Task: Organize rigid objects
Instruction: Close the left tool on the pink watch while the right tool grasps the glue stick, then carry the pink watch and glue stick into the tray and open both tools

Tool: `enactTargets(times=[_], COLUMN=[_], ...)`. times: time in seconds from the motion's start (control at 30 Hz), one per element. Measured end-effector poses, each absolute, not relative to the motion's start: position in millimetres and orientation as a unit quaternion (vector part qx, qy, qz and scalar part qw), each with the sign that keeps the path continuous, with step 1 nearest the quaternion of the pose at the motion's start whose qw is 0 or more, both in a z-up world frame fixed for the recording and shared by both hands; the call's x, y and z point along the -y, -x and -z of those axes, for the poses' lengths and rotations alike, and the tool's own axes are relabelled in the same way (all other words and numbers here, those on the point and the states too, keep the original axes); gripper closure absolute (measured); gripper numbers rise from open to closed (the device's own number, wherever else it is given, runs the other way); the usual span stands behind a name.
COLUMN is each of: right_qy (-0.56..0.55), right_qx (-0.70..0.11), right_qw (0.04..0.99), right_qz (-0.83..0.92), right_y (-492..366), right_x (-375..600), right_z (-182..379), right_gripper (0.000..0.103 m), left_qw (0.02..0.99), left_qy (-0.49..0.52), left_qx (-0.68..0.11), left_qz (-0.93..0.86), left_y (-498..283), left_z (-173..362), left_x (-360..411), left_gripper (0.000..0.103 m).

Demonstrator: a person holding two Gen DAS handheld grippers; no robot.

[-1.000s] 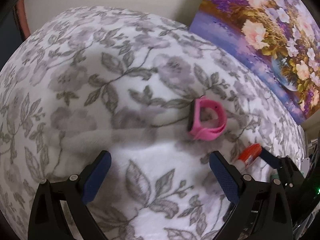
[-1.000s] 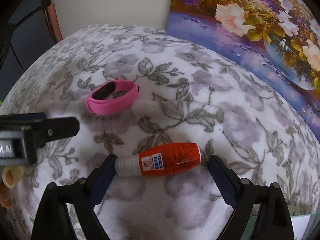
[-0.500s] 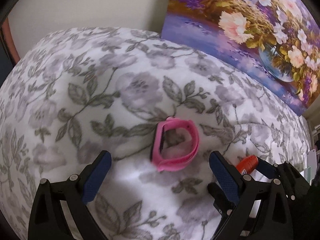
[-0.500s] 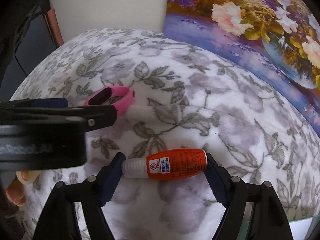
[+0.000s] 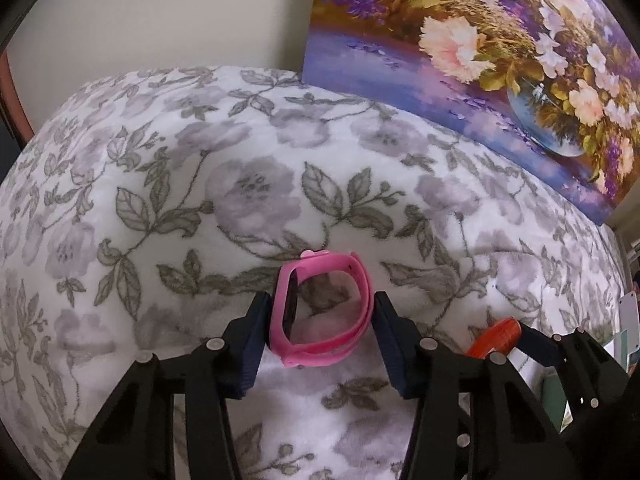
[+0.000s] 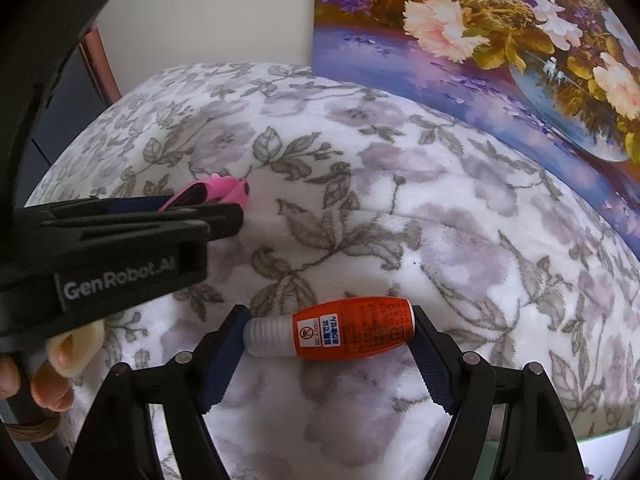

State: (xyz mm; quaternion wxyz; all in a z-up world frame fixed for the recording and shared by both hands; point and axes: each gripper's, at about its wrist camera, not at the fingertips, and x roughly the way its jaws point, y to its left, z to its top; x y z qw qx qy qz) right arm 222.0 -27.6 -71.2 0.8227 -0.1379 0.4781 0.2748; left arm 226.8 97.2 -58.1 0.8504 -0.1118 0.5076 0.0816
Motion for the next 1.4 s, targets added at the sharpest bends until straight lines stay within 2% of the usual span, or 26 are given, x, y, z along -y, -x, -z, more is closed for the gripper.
enactTargets(times=[0.37,0.67,0.97,1.4], right_qy=[0.091,0.031,-0.026,-0.028], right_qx=[-0.497,-0.484,-0.506,-0.524], right_qw=[0.829,0.846,0.85,0.849], right_qz=[-0.239,-0.221,-0.144,-0.065], right_y=[-210,-163,-114,-67], right_x=[59,100,159,239], right_z=[54,4,-11,-12], right_gripper=[0.023,0.023,0.023,0.023], left_qw=[0.854,0.874,0.886,0.877], left_qy=[0.127,0.107,0.123,0.131], left_qx=[-0.496,-0.466,-0.442,-0.461], left_qz=[-0.09,-0.085,-0.067,-0.024], left_y=[-198,-146,-95,-67], left_z=[18,-45,-83,-81], left_x=[-90,-46,-3,75], left_gripper=[0.051,0.051,0.051,0.051])
